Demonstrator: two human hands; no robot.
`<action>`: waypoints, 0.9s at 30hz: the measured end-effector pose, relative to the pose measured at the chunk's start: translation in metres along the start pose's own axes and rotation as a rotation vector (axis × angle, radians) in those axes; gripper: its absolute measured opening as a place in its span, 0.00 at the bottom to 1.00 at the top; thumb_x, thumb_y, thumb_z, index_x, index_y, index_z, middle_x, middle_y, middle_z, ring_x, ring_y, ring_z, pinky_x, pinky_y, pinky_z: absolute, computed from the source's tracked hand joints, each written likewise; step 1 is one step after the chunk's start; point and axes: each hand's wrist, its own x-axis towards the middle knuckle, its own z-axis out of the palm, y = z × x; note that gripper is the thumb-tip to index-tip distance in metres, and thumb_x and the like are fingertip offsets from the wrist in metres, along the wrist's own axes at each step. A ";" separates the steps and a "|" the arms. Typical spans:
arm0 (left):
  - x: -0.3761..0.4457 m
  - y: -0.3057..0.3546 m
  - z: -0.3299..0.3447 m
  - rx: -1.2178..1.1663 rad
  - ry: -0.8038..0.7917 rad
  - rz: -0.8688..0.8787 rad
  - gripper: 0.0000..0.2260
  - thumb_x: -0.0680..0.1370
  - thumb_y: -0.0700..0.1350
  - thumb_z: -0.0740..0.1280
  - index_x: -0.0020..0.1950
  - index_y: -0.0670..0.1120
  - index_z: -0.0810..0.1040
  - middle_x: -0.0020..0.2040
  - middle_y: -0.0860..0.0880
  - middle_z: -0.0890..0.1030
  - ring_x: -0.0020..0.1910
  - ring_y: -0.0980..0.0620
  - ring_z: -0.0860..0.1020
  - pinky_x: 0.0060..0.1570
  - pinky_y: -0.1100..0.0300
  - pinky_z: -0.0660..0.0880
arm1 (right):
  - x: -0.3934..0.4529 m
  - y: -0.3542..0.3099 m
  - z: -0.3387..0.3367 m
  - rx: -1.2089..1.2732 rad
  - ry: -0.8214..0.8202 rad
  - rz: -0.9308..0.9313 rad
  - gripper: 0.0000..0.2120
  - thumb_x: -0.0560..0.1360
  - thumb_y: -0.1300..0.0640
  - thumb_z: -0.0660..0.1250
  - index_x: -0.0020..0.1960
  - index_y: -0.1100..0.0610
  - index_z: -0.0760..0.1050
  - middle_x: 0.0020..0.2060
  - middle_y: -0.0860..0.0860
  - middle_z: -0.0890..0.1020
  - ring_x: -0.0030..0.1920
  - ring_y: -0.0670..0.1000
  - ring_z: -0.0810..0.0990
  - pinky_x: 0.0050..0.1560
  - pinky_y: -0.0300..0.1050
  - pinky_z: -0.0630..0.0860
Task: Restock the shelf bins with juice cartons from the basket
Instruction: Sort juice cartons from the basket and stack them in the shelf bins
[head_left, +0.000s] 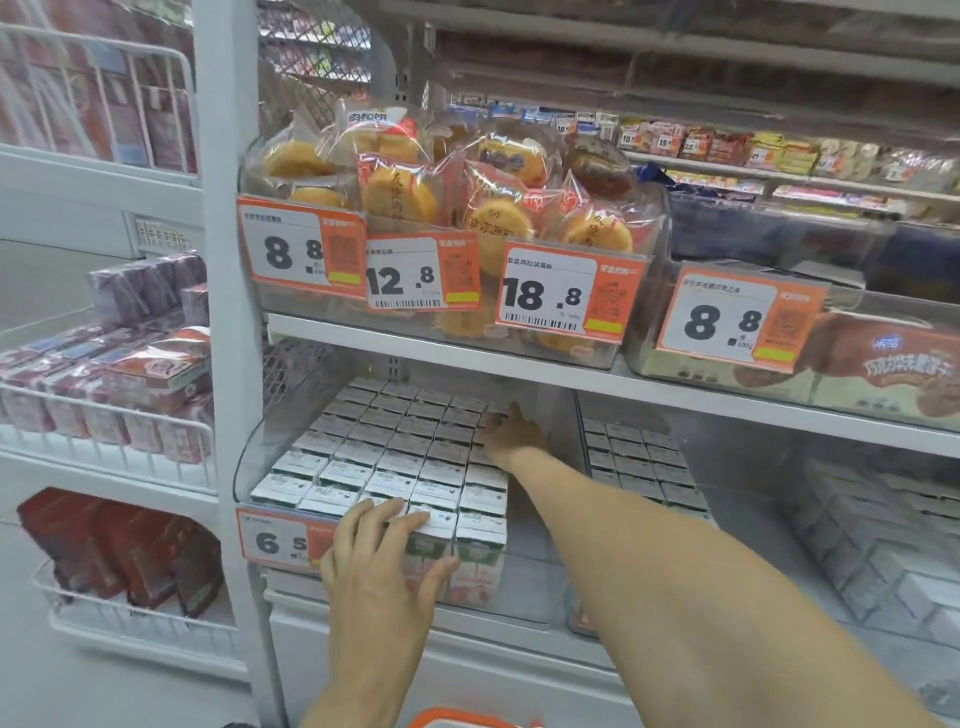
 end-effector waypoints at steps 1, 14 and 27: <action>0.002 0.000 0.000 -0.007 0.004 -0.001 0.22 0.61 0.52 0.82 0.53 0.52 0.81 0.58 0.52 0.79 0.66 0.48 0.67 0.55 0.46 0.66 | 0.004 -0.001 0.003 0.035 0.001 0.001 0.28 0.85 0.50 0.49 0.81 0.54 0.44 0.77 0.57 0.63 0.74 0.60 0.65 0.66 0.48 0.68; 0.003 0.004 0.004 -0.045 0.033 -0.045 0.22 0.61 0.50 0.82 0.51 0.52 0.80 0.57 0.53 0.77 0.64 0.48 0.68 0.54 0.51 0.61 | 0.008 -0.002 0.015 0.175 -0.020 -0.027 0.32 0.84 0.52 0.51 0.81 0.51 0.38 0.75 0.58 0.66 0.41 0.50 0.75 0.38 0.38 0.69; 0.005 0.005 0.001 -0.003 0.005 -0.062 0.22 0.61 0.51 0.82 0.51 0.53 0.80 0.56 0.53 0.77 0.63 0.50 0.67 0.54 0.53 0.59 | 0.009 -0.011 0.010 -0.175 0.013 0.008 0.29 0.84 0.50 0.47 0.81 0.53 0.39 0.79 0.62 0.54 0.70 0.65 0.66 0.65 0.55 0.72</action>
